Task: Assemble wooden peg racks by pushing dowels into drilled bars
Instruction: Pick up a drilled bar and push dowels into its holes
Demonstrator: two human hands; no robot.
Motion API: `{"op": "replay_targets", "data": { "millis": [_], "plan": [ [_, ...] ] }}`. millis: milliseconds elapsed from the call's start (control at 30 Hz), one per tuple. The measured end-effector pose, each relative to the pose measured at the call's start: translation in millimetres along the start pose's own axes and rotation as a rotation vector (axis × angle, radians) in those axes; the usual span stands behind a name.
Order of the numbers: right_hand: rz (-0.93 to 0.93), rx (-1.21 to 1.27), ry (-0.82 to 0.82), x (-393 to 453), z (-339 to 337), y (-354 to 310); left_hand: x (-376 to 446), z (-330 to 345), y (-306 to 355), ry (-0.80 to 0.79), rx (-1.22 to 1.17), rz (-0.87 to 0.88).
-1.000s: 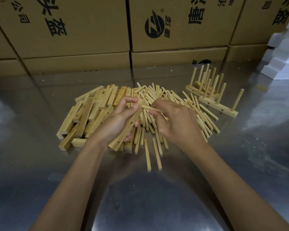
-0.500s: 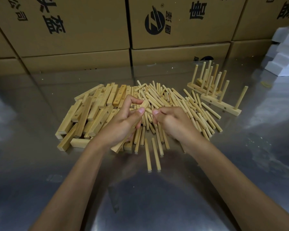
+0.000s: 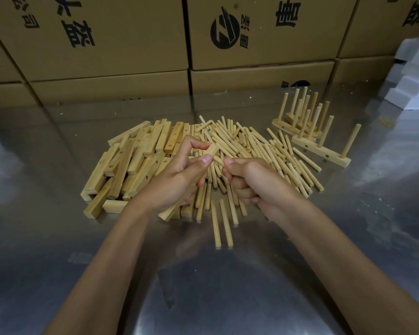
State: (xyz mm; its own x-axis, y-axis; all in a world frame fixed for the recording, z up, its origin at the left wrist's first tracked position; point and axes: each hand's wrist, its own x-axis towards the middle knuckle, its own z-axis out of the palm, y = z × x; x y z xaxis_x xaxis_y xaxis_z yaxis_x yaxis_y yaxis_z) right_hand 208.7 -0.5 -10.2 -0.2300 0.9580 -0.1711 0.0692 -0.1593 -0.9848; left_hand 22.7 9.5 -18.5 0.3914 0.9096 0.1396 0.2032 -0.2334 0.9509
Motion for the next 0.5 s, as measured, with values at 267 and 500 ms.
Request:
{"op": "replay_targets", "data": {
  "millis": [267,500],
  "plan": [
    [-0.522,-0.996,0.445,-4.1,15.0,14.2,3.7,1.1,-6.4,0.048,0.126,0.024],
    [-0.176,-0.377,0.209,0.8,10.0,7.7,3.7,4.0,-7.8,0.056,0.182,0.010]
  ]
}}
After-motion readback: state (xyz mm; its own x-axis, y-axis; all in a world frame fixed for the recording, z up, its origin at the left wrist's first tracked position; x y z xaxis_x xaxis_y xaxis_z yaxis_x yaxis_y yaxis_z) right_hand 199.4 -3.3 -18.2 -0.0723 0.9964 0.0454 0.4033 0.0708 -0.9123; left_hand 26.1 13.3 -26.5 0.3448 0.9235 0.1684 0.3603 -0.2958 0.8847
